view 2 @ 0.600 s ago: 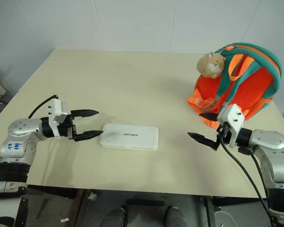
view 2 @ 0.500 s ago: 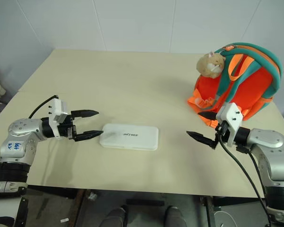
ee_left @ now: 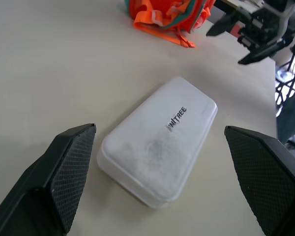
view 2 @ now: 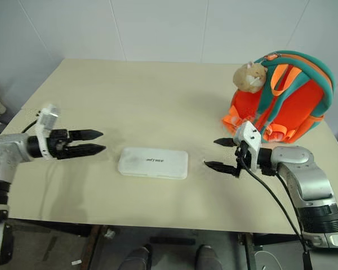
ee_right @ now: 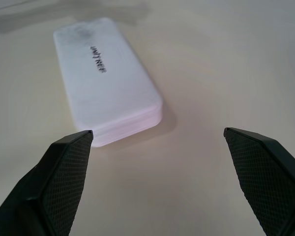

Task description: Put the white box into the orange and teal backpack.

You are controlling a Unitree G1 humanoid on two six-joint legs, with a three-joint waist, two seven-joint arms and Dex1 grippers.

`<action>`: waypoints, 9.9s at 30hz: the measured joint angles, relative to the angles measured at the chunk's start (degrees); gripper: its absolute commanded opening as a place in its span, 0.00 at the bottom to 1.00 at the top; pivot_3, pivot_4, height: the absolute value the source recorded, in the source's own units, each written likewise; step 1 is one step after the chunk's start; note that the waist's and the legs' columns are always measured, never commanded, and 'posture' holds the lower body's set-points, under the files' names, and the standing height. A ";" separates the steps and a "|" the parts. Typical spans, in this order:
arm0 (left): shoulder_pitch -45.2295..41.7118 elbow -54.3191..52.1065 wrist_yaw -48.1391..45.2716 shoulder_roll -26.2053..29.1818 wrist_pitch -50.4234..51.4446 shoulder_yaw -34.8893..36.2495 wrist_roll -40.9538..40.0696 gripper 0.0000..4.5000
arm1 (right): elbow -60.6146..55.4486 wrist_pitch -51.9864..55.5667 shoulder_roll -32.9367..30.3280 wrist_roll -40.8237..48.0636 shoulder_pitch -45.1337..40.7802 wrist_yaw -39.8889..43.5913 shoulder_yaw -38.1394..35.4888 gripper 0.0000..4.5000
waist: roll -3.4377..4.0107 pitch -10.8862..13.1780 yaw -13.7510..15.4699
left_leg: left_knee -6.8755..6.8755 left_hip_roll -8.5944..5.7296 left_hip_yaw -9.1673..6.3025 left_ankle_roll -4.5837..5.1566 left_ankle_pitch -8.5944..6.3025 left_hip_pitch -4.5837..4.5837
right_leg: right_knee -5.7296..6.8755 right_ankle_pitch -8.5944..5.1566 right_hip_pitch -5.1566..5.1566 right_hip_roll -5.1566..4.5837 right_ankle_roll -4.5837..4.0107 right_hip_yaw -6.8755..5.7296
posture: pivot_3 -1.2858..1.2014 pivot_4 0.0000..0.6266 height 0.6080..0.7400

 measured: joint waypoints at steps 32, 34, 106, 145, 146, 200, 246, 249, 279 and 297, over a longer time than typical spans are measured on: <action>-8.97 18.98 7.49 -15.01 25.88 -4.19 2.43 1.00 | 2.20 12.74 9.13 2.58 -2.01 -4.27 8.24 1.00 | -0.15 0.03 0.32 | 0.21 0.00 0.00 -0.04 0.02 0.05 | 0.38 -0.05 -0.04 0.02 0.00 0.03 | 0.52 0.24 1.00; -8.98 19.05 7.97 -15.57 25.55 -4.13 2.46 1.00 | 3.77 10.85 9.47 1.34 -2.29 -3.94 8.78 1.00 | -0.15 0.03 0.50 | 0.26 0.00 0.00 -0.05 0.03 0.06 | 0.42 -0.05 -0.03 0.02 0.00 0.03 | 0.52 0.24 1.00; 2.06 -1.26 17.49 -25.21 29.77 2.19 -6.26 0.31 | 17.21 -3.88 -0.58 -5.87 -5.95 -22.68 -15.77 1.00 | -0.08 0.02 0.00 | 0.36 0.00 0.15 -0.13 0.02 -0.11 | -0.07 0.14 -0.02 0.01 0.12 0.17 | 0.52 0.24 1.00; 9.85 -10.70 23.25 -21.51 27.24 8.99 -12.51 0.31 | 77.19 -41.55 14.31 -20.19 -42.07 -22.68 -8.86 0.41 | -0.06 0.05 -2.75 | -0.04 -0.03 0.66 -0.24 0.07 0.10 | -0.07 0.18 -0.08 0.04 0.32 0.83 | 0.52 0.24 1.00; 10.48 -11.39 23.80 -21.42 27.21 10.01 -12.92 0.31 | 77.23 -42.23 14.84 -18.94 -42.32 -20.68 -10.05 0.34 | -0.05 0.05 -2.87 | -0.05 -0.02 0.67 -0.24 0.07 0.13 | -0.05 0.18 -0.08 0.05 0.33 0.82 | 0.52 0.24 1.00; 7.49 -20.17 14.43 -10.29 -4.06 15.79 -19.52 0.31 | -9.60 26.17 -3.03 26.27 -7.40 11.96 -0.15 0.00 | -0.13 0.04 -0.50 | 0.74 0.53 0.82 0.07 -0.62 -0.02 | 0.09 0.07 -0.31 0.62 -0.06 0.97 | 0.52 0.24 1.00; -17.47 -3.72 7.70 -26.50 -21.46 -16.42 14.86 0.72 | -9.92 23.61 0.11 25.07 -8.41 10.05 2.35 0.00 | -0.13 0.05 0.35 | 1.00 0.57 0.80 0.07 -0.75 -0.12 | 0.19 0.02 -0.32 0.76 0.12 1.06 | 0.52 0.24 1.00; -17.44 -3.73 7.84 -24.18 -23.70 -15.00 14.85 0.91 | -9.92 23.55 0.26 25.05 -8.41 9.82 2.37 0.00 | -0.13 0.05 0.32 | 1.00 0.58 0.80 0.06 -0.74 -0.09 | 0.23 0.02 -0.32 0.78 0.12 1.07 | 0.52 0.24 1.00; -13.13 -5.26 11.45 -21.03 -30.95 -7.96 13.50 0.06 | -6.86 20.09 1.43 20.81 -8.89 10.54 4.15 0.00 | -0.13 0.05 0.41 | 1.12 0.61 0.81 0.04 -0.73 0.02 | 0.48 0.04 -0.28 0.84 0.05 1.13 | 0.52 0.24 1.00; -15.48 3.28 9.68 -28.76 -34.82 -13.02 16.07 0.01 | -9.14 20.27 1.60 21.89 -6.50 6.38 2.34 0.00 | -0.13 0.05 0.31 | 1.17 0.62 0.81 0.05 -0.74 0.02 | 0.49 0.04 -0.28 0.86 0.05 1.14 | 0.52 0.24 1.00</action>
